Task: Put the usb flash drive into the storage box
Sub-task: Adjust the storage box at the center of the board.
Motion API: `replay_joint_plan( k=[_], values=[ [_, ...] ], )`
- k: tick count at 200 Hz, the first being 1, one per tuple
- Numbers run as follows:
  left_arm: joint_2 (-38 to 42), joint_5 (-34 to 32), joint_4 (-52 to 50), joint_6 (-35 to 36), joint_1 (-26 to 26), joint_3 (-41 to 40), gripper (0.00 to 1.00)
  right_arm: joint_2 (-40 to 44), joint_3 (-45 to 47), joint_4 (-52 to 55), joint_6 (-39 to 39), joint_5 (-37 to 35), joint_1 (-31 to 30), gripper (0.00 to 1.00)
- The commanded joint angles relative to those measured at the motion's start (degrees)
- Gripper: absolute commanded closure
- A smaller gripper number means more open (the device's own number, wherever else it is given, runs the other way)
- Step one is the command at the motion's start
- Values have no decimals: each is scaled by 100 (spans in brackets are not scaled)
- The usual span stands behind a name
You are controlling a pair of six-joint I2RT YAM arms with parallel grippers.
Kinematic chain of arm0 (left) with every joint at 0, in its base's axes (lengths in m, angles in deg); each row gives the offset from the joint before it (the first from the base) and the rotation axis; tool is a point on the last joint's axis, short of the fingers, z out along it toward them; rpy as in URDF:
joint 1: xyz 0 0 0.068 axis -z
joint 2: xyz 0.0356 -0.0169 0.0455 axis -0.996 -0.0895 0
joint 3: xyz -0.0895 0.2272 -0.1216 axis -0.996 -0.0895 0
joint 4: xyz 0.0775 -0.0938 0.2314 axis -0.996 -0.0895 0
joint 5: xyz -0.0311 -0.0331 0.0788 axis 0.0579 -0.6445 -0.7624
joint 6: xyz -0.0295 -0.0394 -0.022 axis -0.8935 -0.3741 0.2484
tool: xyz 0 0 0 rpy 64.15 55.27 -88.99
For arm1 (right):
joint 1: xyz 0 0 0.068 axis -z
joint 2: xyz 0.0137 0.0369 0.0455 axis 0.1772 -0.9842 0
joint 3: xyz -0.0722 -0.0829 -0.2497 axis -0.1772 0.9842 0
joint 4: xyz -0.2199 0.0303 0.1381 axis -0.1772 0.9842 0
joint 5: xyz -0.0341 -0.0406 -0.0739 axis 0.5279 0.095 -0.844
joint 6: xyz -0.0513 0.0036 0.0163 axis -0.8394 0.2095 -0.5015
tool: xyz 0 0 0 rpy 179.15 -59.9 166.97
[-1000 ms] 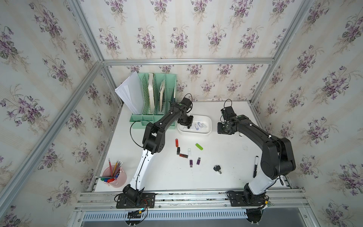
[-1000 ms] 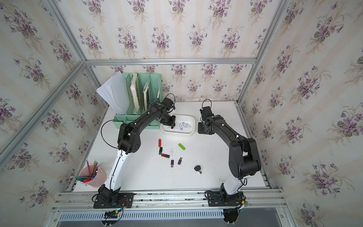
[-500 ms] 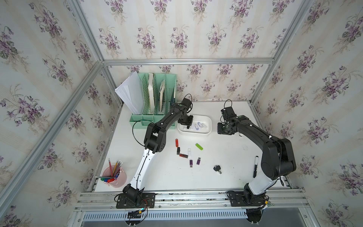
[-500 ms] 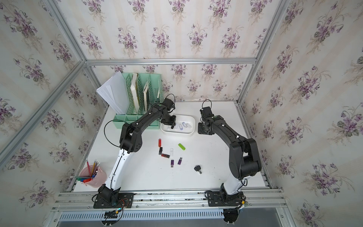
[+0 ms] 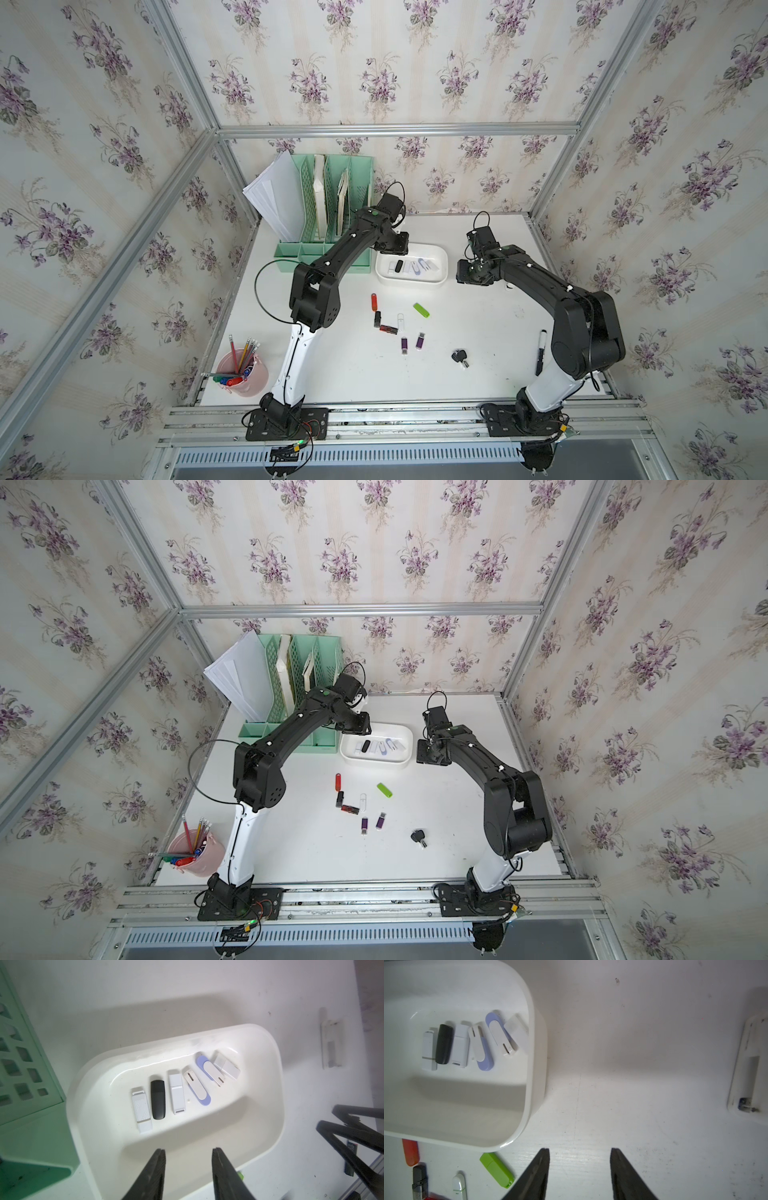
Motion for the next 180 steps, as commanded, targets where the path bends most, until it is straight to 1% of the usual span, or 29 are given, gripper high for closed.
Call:
replay_joint_plan(
  k=[1, 13, 27, 50, 67, 92, 109, 123, 154, 180],
  values=[
    [502, -191, -115, 26, -10, -641, 61, -83, -280, -182, -81, 362, -79, 40],
    [909, -354, -13, -1, -11, -1166, 61, -213, -539, -146, -153, 486, -187, 38],
    [1352, -480, 127, -61, -20, -1780, 59, -446, -930, -35, -219, 522, -372, 37],
    [1985, -649, 177, -199, -37, -2571, 57, -949, -1526, 136, -271, 575, -625, 36],
    [2411, -772, 243, -277, -41, -3178, 53, -1335, -1925, 208, -309, 575, -665, 36],
    [2807, -724, 423, -385, -50, -3938, 53, -1948, -2617, 509, -402, 483, -668, 36],
    [2812, -570, 542, -469, -41, -4206, 55, -2370, -3086, 843, -516, 450, -667, 37],
    [2767, -478, 726, -552, -19, -4381, 55, -2531, -3243, 1003, -576, 406, -664, 37],
    [2426, -368, 962, -648, 15, -4358, 55, -2430, -2992, 1046, -666, 387, -664, 37],
    [2003, -323, 966, -599, 64, -4017, 54, -2294, -2652, 1058, -754, 526, -671, 38]
  ],
)
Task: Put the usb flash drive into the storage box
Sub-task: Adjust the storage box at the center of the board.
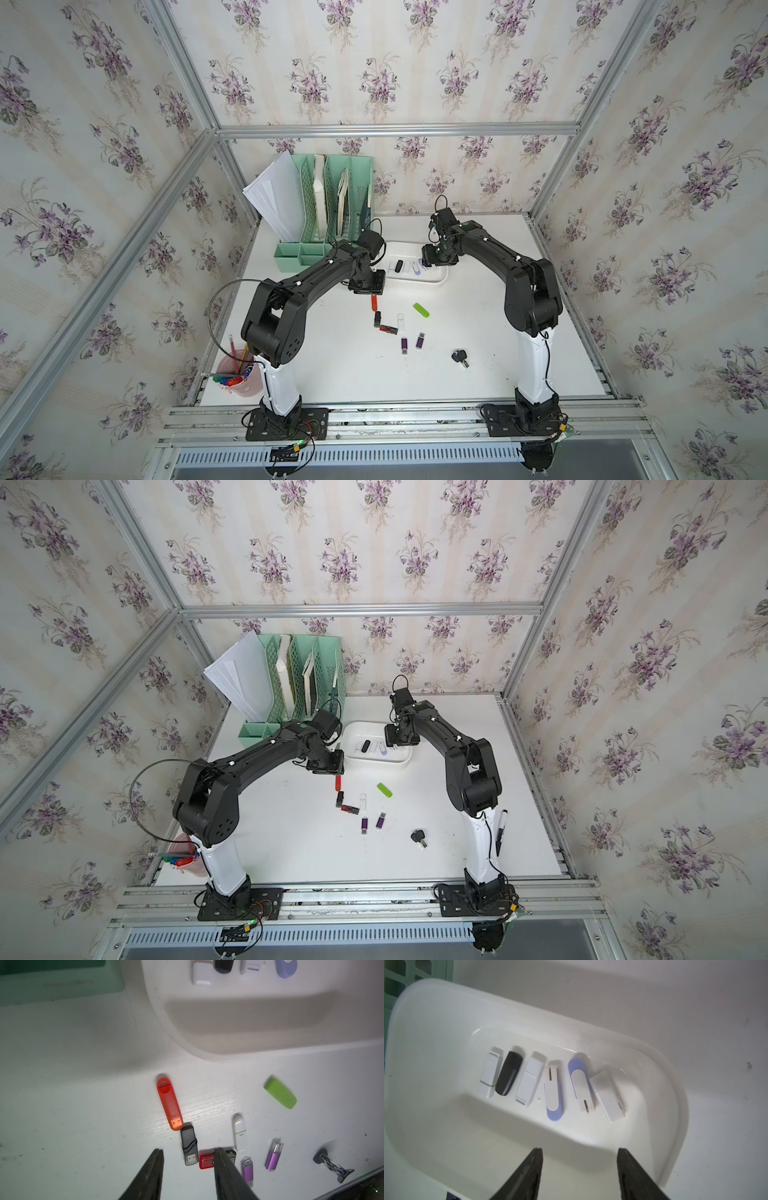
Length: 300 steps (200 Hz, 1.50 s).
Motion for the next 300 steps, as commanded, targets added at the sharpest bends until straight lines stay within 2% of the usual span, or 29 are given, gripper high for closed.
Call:
replay_joint_plan(
  k=[1, 115, 193, 220, 300],
  values=[
    [-288, 99, 192, -12, 25, 262, 54, 133, 218, 191, -133, 80, -3, 38],
    [-1433, 41, -98, 272, 43, 1498, 54, 989, 1670, 123, -47, 332, -286, 38],
    [-2488, 448, -601, 256, 262, 3296, 54, 1372, 2162, -62, 265, 502, -491, 38],
    [-2701, 529, -676, 191, 426, 3656, 54, 1458, 2228, -57, 313, 327, -491, 38],
    [-2735, 790, -645, 57, 581, 3786, 52, 2089, 2151, 120, 695, -539, -323, 36]
  ],
)
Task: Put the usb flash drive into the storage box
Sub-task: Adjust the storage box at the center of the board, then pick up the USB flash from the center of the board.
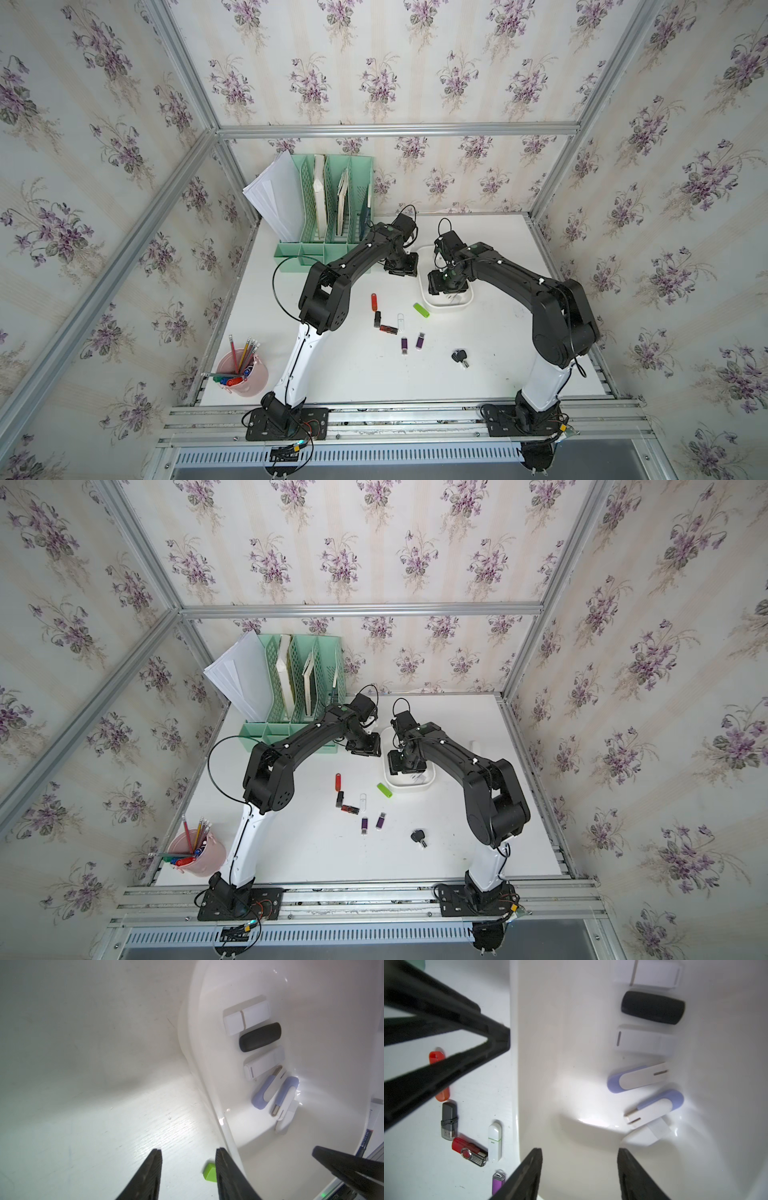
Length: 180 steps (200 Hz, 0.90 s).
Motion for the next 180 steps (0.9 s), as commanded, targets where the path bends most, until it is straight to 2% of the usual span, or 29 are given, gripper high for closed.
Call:
replay_joint_plan(
  k=[1, 48, 71, 76, 100, 112, 134, 150, 153, 180],
  values=[
    [16, 216, -31, -76, 101, 40, 52, 274, -41, 79, 241, -402, 70, 36],
    [-20, 397, 26, -140, 301, -9, 52, 781, -23, 295, 246, -679, 82, 35],
    [40, 207, -183, -140, 314, 9, 51, 1005, 108, 321, 224, -575, 81, 35],
    [124, 3, -187, -137, 282, -81, 50, 1077, 156, 290, 214, -520, 75, 35],
    [880, -282, -260, -98, -27, -899, 46, 1439, 457, 90, 102, -255, 13, 35],
    [1446, -492, -200, -7, -197, -1544, 36, 1536, 534, 68, 50, -198, -35, 35],
    [2257, -674, -191, 151, -483, -2572, 28, 1575, 590, 35, -57, -100, -190, 34],
    [2560, -788, -134, 251, -591, -3150, 27, 1519, 603, 4, -87, -89, -264, 34],
    [2594, -803, -110, 255, -602, -3236, 27, 1504, 612, -7, -88, -93, -473, 34],
    [2615, -834, 190, 238, -632, -3805, 27, 1365, 685, -130, -37, -127, -714, 34]
  ],
)
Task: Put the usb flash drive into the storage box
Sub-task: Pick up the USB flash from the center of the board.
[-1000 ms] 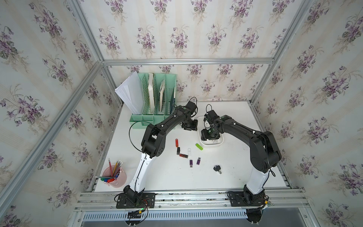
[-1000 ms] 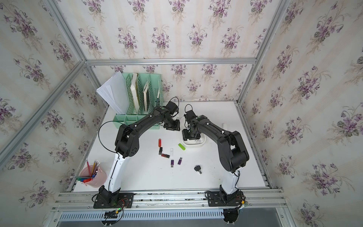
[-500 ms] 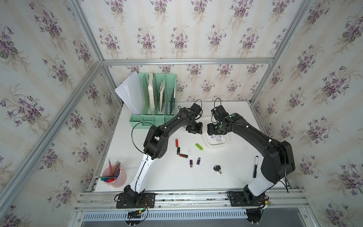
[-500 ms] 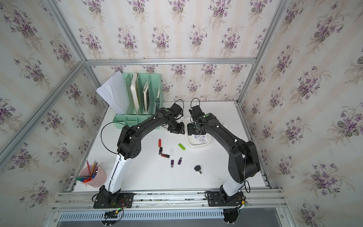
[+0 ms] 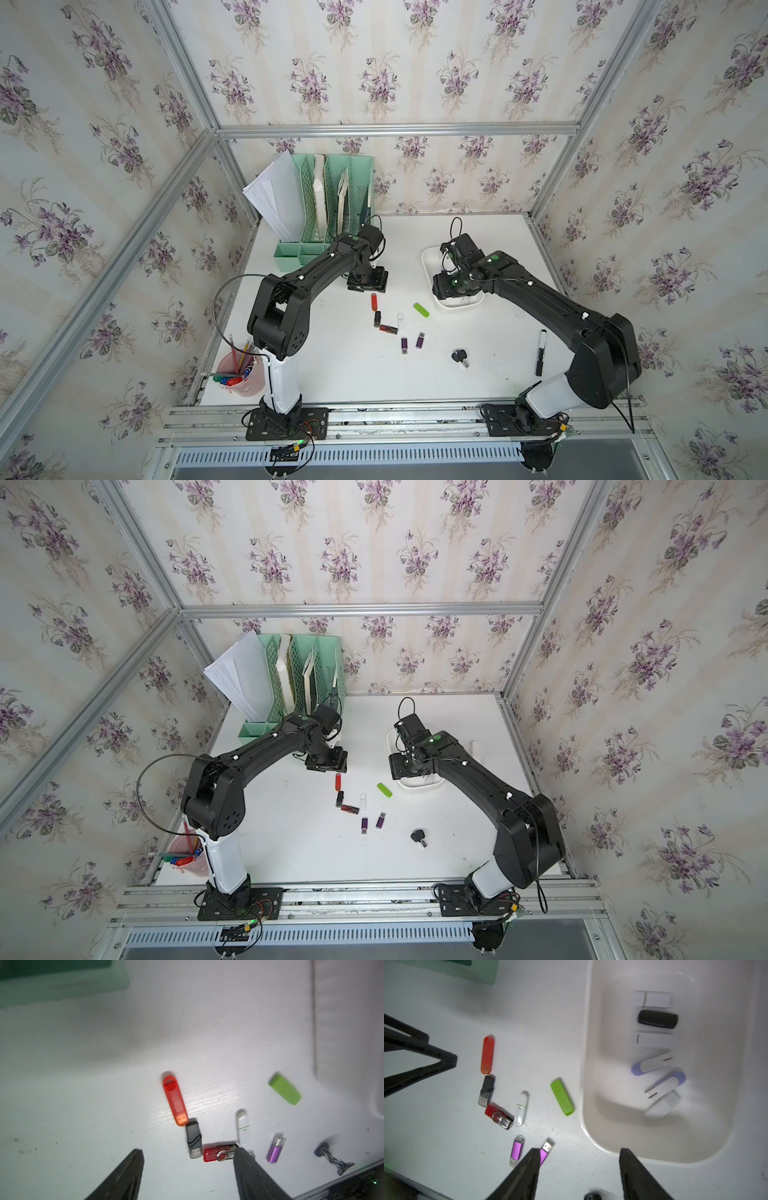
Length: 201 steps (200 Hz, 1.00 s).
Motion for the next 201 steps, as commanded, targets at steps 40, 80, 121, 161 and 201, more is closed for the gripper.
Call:
replay_joint_plan(
  k=[40, 80, 121, 161, 201],
  values=[
    [-310, -284, 334, 99, -7, -408, 27, -212, 57, -293, 101, -25, -447, 34],
    [-543, -409, 397, 115, -7, -282, 28, -464, 40, -419, 128, -93, -711, 35],
    [-719, -498, 385, 43, 1, -45, 30, -486, 324, -790, 252, -175, -876, 37],
    [-802, -744, 347, -9, 97, 60, 32, -510, 595, -959, 420, -236, -1045, 38],
    [-877, -950, 301, -98, 236, 67, 33, -428, 878, -1091, 722, -342, -1160, 38]
  ],
)
